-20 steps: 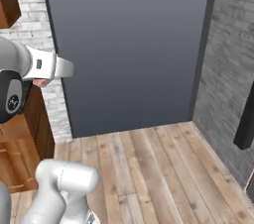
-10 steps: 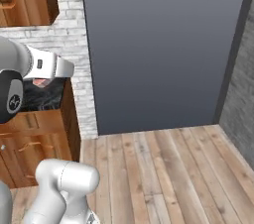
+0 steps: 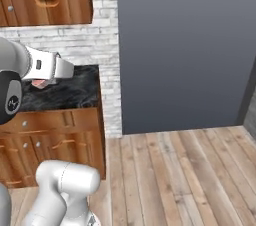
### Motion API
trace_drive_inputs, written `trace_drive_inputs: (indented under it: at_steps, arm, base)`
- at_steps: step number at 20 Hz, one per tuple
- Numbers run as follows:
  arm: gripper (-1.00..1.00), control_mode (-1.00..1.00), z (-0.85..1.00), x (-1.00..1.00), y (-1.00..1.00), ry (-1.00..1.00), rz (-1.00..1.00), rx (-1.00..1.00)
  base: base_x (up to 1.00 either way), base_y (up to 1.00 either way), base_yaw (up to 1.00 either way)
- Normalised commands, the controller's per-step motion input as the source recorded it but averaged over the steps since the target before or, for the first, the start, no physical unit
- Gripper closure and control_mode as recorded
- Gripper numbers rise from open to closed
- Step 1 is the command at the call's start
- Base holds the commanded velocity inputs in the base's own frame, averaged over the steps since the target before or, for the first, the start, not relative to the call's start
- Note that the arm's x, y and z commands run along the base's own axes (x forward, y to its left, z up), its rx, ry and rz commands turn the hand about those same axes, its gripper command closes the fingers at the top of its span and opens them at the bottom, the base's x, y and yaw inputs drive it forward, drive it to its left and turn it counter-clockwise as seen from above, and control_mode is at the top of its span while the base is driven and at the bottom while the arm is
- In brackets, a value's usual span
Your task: Transport the steak from the fridge to the microwave and turn on the microwave.
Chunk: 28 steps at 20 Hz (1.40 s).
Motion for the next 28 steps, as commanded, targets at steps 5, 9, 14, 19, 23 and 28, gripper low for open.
trace_drive_inputs:
  at_steps: [5,9,14,19,23,28]
  arm:
    - [1.0,1.0,0.0,0.0,0.0,0.0,0.0,0.0]
    - [1.0,1.0,0.0,0.0,0.0,0.0,0.0,0.0]
    - [1.0,1.0,0.0,0.0,0.0,0.0,0.0,0.0]
    - [1.0,1.0,0.0,0.0,0.0,0.0,0.0,0.0]
    - [1.0,1.0,0.0,0.0,0.0,0.0,0.0,0.0]
    - [1.0,1.0,0.0,0.0,0.0,0.0,0.0,0.0]
  base:
    - [-0.28,0.64,0.06]
    - [-0.3,0.62,0.06]
    - [-0.34,0.59,0.05]
    - [-0.38,0.56,0.06]
    - [-0.45,0.51,0.05]
    - [-0.49,0.53,0.04]
